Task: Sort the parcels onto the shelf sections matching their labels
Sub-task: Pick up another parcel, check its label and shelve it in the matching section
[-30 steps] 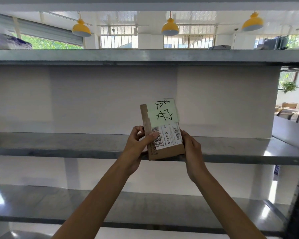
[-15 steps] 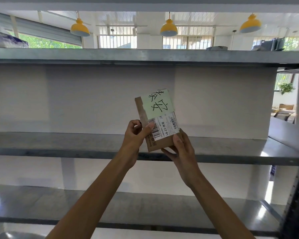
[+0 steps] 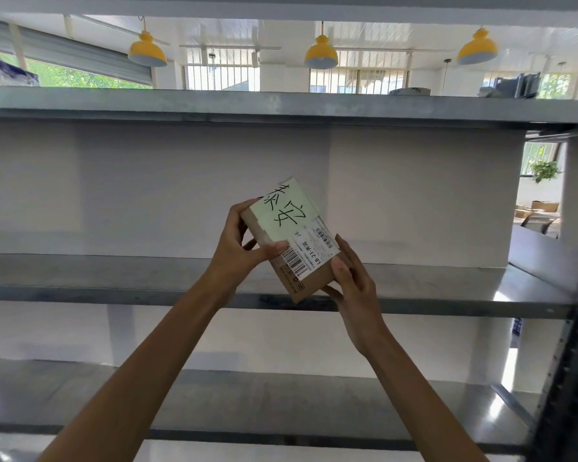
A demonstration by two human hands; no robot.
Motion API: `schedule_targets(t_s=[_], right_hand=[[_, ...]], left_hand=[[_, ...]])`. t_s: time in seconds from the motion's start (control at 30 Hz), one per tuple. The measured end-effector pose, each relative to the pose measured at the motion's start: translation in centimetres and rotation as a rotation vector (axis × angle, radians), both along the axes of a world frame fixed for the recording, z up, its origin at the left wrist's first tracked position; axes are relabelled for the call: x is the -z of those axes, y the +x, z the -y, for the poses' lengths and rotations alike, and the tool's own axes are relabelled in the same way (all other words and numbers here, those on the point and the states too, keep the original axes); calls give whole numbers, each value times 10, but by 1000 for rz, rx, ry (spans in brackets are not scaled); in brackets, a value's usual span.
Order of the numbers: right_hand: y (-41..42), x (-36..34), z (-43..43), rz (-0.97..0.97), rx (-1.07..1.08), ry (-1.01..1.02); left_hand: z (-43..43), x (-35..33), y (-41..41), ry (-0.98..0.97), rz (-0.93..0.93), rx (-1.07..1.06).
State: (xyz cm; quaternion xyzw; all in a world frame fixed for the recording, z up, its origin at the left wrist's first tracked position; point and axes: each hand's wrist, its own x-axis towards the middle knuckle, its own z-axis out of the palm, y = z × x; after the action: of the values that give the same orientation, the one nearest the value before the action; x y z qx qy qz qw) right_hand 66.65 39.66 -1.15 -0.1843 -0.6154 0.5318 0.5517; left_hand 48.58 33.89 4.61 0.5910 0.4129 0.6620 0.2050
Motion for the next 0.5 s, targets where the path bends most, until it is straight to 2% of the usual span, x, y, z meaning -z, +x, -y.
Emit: schedule_targets(t_s=[0.13, 0.37, 0.5], right_hand=[[-3, -8, -2, -21, 22, -11], [-3, -23, -14, -134, 19, -127], [0, -35, -16, -22, 48, -163]], left_hand=[[-1, 7, 1, 9, 58, -51], [2, 15, -5, 9, 15, -82], [9, 19, -2, -9, 2, -77]])
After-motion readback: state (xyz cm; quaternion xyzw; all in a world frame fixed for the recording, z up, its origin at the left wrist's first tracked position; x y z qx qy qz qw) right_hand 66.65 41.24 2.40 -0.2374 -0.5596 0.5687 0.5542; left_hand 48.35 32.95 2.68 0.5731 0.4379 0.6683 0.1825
